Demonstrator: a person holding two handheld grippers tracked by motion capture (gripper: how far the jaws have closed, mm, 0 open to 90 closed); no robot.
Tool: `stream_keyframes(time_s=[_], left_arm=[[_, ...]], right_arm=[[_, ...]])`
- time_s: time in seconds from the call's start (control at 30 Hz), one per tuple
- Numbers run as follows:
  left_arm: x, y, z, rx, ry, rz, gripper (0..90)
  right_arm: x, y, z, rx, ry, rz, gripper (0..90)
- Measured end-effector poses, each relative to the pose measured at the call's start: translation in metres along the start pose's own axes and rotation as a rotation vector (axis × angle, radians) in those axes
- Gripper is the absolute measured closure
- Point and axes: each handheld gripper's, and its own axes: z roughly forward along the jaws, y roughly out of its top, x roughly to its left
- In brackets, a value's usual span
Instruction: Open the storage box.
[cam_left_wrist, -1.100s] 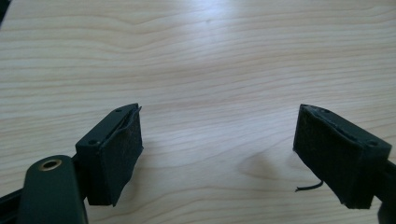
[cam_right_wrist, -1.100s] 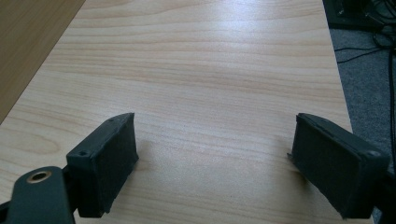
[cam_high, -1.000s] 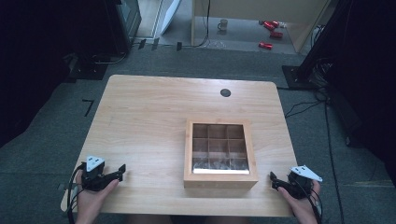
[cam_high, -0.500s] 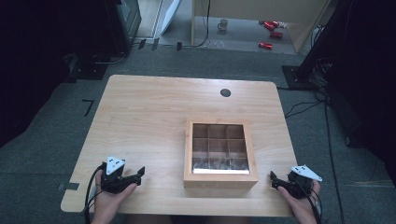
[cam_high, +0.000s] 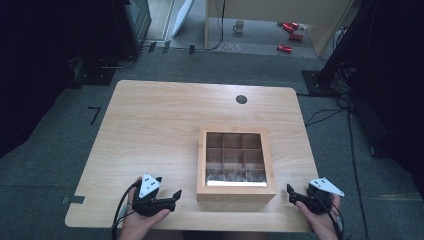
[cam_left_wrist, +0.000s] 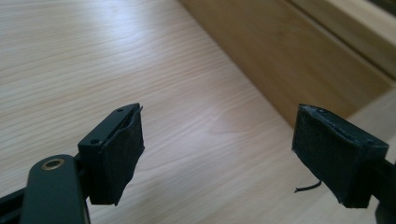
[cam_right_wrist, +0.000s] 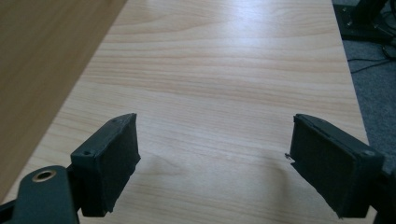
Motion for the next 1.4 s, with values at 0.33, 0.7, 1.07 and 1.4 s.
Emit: stream_keyframes(time_s=[0.33,0.7,1.07,1.4], left_arm=[[-0.029,0.000,0.010,0.004,-0.097,0.056,24.4],[-0.044,0.007,0.021,-0.002,-0.198,0.071,47.4],[-0.046,0.010,0.025,0.001,-0.217,0.070,53.6],[-0.045,0.013,0.019,-0.023,-0.228,0.070,56.3]], right_arm=[[0.016,-0.005,-0.013,-0.005,0.053,-0.034,16.7],[0.025,-0.013,-0.022,-0.019,0.123,-0.071,21.5],[0.032,-0.015,-0.030,-0.058,0.243,-0.084,26.5],[0.035,-0.014,-0.033,-0.101,0.299,-0.069,32.9]])
